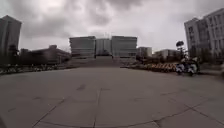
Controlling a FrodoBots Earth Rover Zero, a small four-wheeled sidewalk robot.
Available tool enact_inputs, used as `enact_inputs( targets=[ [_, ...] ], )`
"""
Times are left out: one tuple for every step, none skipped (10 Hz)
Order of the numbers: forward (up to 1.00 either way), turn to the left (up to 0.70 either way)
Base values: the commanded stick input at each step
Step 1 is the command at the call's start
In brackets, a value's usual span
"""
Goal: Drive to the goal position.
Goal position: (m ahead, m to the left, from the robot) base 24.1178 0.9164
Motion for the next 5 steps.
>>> enact_inputs(
  targets=[
    [0.7, 0.0],
    [0.7, 0.0],
    [0.7, 0.0],
    [0.7, 0.0],
    [0.7, 0.0]
  ],
)
